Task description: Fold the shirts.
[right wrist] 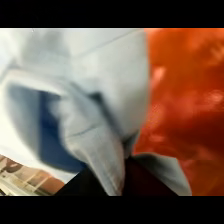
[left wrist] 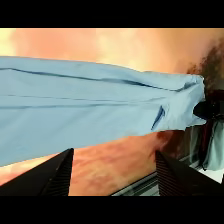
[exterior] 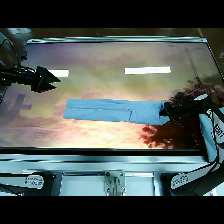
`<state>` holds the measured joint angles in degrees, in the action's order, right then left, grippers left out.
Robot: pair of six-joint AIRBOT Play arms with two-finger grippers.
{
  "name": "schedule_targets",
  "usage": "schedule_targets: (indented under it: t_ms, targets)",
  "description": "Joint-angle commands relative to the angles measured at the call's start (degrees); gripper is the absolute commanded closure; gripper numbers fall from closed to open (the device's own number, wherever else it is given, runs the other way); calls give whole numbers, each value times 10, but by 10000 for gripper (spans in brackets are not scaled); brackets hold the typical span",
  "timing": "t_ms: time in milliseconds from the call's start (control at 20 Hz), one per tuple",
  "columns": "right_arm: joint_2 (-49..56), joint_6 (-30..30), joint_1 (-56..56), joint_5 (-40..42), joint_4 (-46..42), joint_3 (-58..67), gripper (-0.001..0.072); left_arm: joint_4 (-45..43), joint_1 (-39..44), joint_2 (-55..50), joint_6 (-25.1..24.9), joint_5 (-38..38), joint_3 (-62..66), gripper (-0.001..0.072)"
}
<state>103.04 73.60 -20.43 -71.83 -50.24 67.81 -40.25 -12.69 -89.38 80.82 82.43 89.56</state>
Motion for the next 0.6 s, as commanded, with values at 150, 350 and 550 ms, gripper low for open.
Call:
schedule_targets:
  t_ms: [150, 350, 550]
  targets:
    - [-71, -9, -1, -31, 17, 2, 653, 0, 108, -4, -1, -137, -1, 135]
    - [-198, 16, -1, -62, 17, 28, 653, 0, 242, -59, -2, -228, -1, 665]
    - [-292, 54, -1, -115, 17, 68, 653, 2, 363, -134, -1, -265, 0, 666]
